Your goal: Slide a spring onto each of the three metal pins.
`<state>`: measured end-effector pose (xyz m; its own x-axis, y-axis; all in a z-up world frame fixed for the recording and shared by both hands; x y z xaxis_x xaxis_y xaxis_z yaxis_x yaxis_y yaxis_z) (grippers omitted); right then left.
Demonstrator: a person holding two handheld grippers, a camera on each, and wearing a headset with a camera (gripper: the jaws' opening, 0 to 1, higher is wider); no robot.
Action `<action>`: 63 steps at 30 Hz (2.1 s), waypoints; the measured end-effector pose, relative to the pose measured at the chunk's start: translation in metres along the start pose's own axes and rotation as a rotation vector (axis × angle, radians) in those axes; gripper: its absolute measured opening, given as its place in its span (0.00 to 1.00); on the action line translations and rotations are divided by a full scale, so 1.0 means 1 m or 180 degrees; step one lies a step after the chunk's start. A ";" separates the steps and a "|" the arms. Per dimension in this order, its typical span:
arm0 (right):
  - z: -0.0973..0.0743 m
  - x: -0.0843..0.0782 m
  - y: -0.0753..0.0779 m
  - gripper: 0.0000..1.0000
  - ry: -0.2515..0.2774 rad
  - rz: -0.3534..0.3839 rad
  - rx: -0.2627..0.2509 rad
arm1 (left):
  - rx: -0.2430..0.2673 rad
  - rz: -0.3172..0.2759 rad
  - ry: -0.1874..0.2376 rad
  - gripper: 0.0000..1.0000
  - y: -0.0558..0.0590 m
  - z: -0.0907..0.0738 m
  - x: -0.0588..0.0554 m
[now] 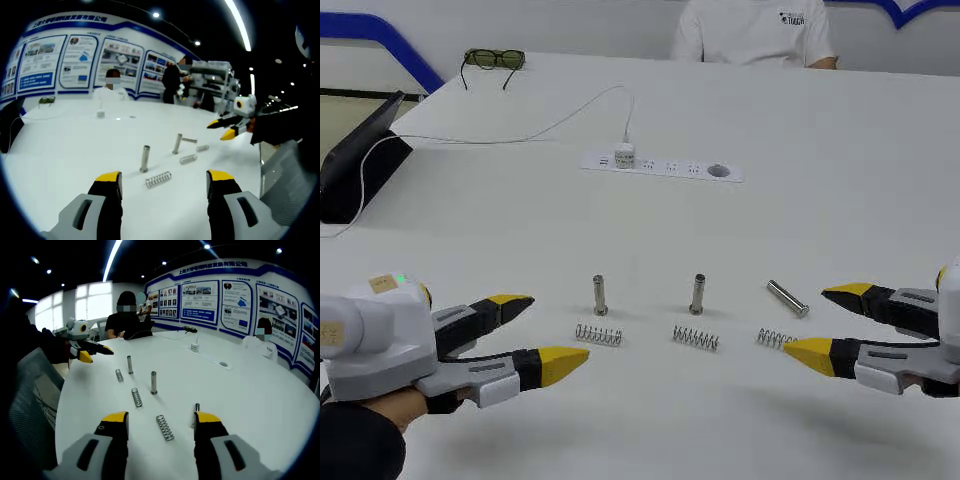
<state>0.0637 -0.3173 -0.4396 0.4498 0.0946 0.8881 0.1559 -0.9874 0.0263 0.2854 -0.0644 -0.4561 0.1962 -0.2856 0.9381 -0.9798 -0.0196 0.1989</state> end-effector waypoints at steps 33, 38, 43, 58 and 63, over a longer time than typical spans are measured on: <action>0.002 0.004 0.010 0.49 -0.0016 0.0098 -0.0116 | -0.0024 -0.0012 -0.0040 0.71 0.001 0.005 -0.005; 0.008 0.012 0.020 0.44 -0.0058 0.0115 -0.0184 | -0.0038 -0.0011 -0.0047 0.71 0.002 0.007 -0.005; 0.018 0.016 0.032 0.39 -0.0153 0.0200 -0.0279 | -0.0048 -0.0009 -0.0050 0.71 0.003 0.007 -0.005; 0.055 0.007 0.057 0.24 -0.0629 0.0357 -0.0437 | -0.0041 -0.0029 -0.0063 0.70 0.002 0.006 -0.007; 0.066 0.004 0.064 0.20 -0.0778 0.0405 -0.0443 | -0.0025 -0.0037 -0.0069 0.70 0.001 0.005 -0.009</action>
<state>0.1335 -0.3714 -0.4644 0.6588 -0.0198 0.7521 -0.0295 -0.9996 -0.0004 0.2822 -0.0668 -0.4652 0.2065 -0.3060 0.9294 -0.9771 -0.0156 0.2120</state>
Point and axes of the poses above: the centre of the closed fingertips' face, and the gripper's own axes: z roughly forward along the fingers, y roughly to its right, x roughly out of its top, the point moved 7 cm from there along -z, roughly backward along the fingers, and after that the axes turned 2 degrees about x, right-handed, at the moved point
